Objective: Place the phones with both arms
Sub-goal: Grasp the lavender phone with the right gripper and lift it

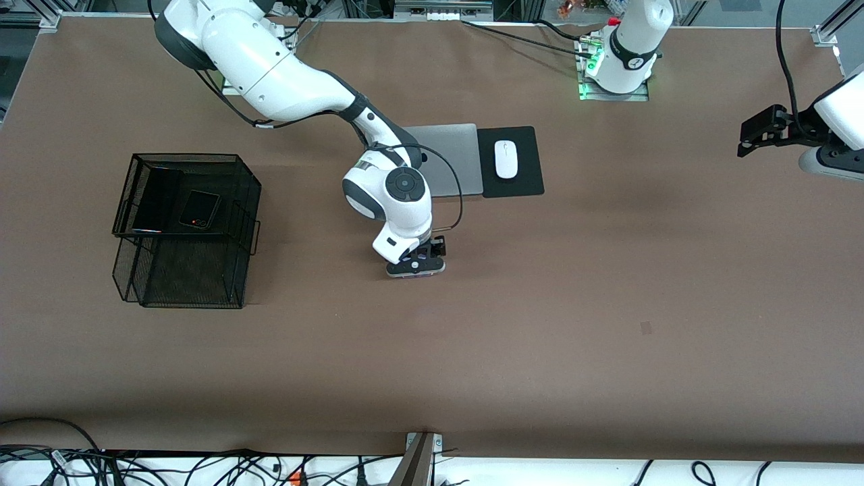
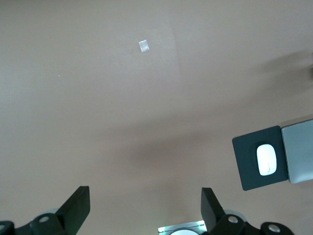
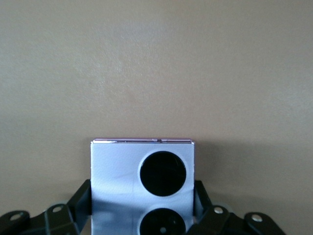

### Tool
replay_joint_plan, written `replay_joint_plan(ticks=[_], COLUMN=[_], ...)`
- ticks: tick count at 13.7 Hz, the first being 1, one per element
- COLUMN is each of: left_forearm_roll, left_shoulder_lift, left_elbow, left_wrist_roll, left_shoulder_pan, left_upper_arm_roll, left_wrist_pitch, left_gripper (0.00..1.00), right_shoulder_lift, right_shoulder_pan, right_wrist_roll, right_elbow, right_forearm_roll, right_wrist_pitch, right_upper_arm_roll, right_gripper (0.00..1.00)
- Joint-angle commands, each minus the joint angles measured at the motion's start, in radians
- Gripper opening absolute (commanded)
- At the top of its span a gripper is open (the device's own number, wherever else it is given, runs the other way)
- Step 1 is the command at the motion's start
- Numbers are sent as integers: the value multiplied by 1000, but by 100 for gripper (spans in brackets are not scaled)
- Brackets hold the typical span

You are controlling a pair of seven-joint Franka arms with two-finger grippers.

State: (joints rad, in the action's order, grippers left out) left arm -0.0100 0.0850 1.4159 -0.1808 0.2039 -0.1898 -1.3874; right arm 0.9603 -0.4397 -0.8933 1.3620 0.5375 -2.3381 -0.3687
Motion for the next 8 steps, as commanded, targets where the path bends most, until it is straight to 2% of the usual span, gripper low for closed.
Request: replay_joint_plan(ticks=[1,3,4,6,7,8], left_forearm_roll=[-8,-8,-8,-8,-10,-10], left_shoulder_lift=[-16,-18,-19,-19,-21,-24], left_elbow=[18,18,27,35,38,41], left_wrist_roll=[17,18,27,44,44,44], left_shoulder_pan=[-93,-263,-291,-291,-293,-297], left_upper_arm_roll=[115,299,329,332,332,332], left_wrist_pitch=[-22,-42,-61,-68,-68,-68], left_gripper=[100,100,100,100,100,100], right_shoulder_lift=[6,-47,-82,-144,-178,-204], right_shoulder_pan=[21,83,134,283,346,383], right_wrist_roll=[-12,5,11,81,149,227], right_elbow=[-15,-18,-20,-20,-24,-44], right_forearm_roll=[19,18,18,16,16,15], right_wrist_pitch=[5,66,112,230,312,388], right_upper_arm_roll=[-12,-21,-60,-177,-214,-220], right_gripper=[1,1,1,1,1,1])
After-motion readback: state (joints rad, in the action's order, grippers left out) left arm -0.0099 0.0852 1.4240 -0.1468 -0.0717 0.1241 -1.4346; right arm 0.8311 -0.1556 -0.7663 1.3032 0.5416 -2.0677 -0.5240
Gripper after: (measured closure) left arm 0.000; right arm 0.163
